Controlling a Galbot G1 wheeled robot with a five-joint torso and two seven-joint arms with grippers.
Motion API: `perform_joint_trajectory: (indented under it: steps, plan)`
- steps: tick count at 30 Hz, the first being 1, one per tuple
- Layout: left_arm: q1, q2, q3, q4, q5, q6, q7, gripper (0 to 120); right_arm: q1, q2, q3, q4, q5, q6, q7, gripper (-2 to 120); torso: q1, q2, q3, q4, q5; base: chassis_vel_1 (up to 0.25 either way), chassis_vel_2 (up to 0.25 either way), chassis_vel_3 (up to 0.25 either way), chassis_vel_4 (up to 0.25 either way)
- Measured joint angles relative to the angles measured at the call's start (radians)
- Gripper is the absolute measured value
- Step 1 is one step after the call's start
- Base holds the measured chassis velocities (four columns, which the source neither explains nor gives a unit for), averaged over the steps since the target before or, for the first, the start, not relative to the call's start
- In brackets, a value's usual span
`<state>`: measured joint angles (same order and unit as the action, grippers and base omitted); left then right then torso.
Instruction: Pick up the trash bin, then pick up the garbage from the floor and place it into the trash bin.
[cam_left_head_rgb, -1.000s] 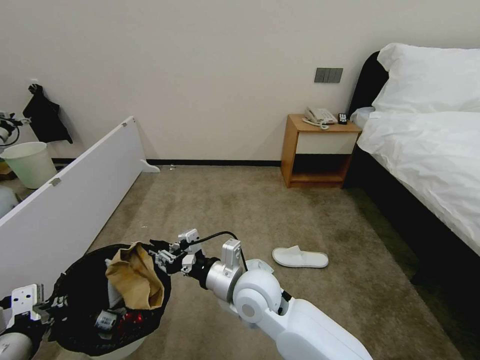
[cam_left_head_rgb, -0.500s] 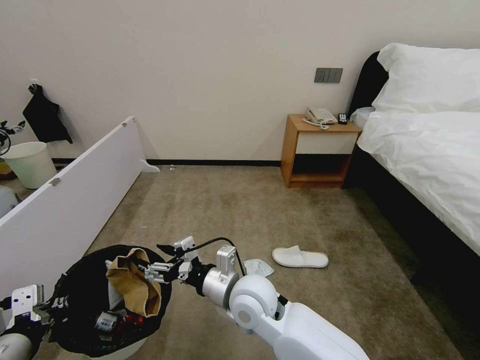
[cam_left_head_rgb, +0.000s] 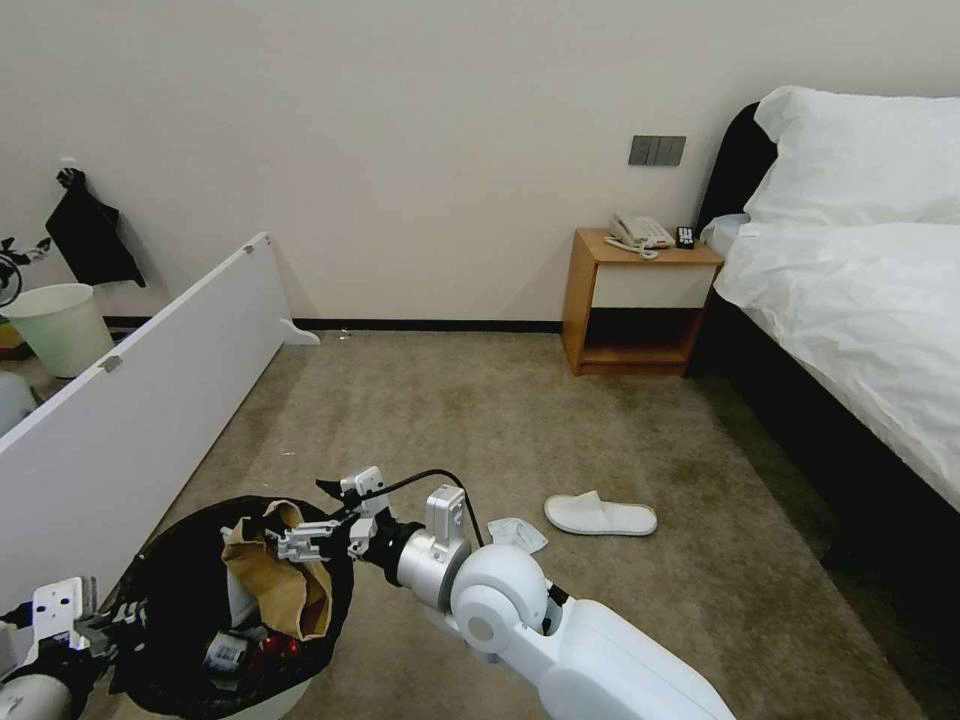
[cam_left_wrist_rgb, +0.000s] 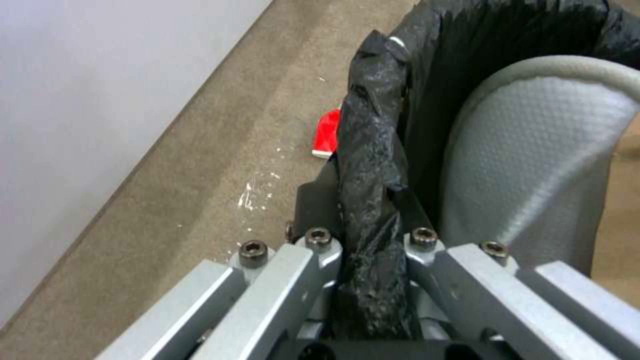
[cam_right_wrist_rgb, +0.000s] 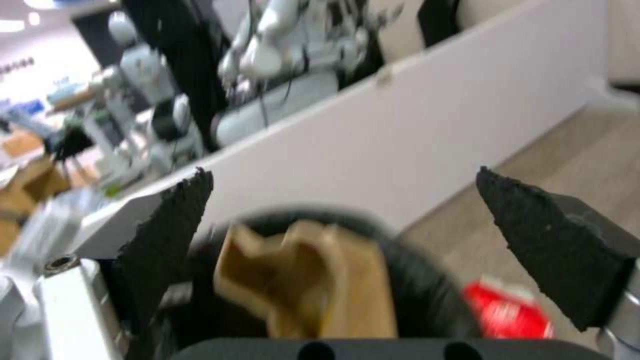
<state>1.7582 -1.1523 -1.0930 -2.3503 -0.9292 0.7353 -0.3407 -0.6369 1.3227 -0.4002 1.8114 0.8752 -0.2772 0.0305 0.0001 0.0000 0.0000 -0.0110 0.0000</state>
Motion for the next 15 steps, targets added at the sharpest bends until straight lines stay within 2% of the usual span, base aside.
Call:
perform_joint_trajectory:
  steps: [1,5,7,9,10,11,15]
  plan:
    - [0.0,0.0,0.0,0.0,0.0,0.0,0.0,4,0.0,0.0,0.0,0.0,0.0,0.0,0.0,100,0.0,0.0,0.0,0.0,0.0,0.0,0.0,0.0,0.0]
    - [-0.011,0.001,-0.021,0.004,-0.008,0.0,0.001,4,-0.008,-0.008,0.097,0.004,-0.038,0.093,0.026,100,0.0,0.0,0.0,-0.0001,0.0,0.0,0.0,0.0,0.0]
    - [-0.011,0.001,-0.025,0.005,-0.008,0.0,0.002,4,-0.015,-0.015,0.124,0.005,-0.041,0.102,0.035,100,0.0,0.0,0.0,-0.0001,0.0001,0.0,0.0,0.0,0.0]
    - [-0.012,-0.002,-0.041,0.014,-0.008,0.0,0.008,4,-0.055,-0.063,0.228,0.015,-0.047,0.11,0.073,100,0.0,0.0,0.0,-0.0001,0.0001,0.0,0.0,0.0,0.0]
    - [-0.012,-0.003,-0.042,0.014,-0.007,0.0,0.008,4,-0.057,-0.065,0.232,0.015,-0.047,0.11,0.075,100,0.0,0.0,0.0,-0.0002,0.0001,0.0,0.0,0.0,0.0]
    - [-0.018,-0.006,-0.048,0.022,0.0,0.0,0.012,4,-0.108,-0.113,0.306,0.028,-0.057,0.108,0.118,100,0.0,0.0,0.0,-0.0001,0.0002,0.0,0.0,0.0,0.0]
    - [-0.025,-0.007,-0.049,0.036,0.014,0.0,0.018,4,-0.194,-0.172,0.403,0.046,-0.063,0.098,0.156,100,0.0,0.0,0.0,-0.0005,0.0003,0.0,0.0,0.0,0.0]
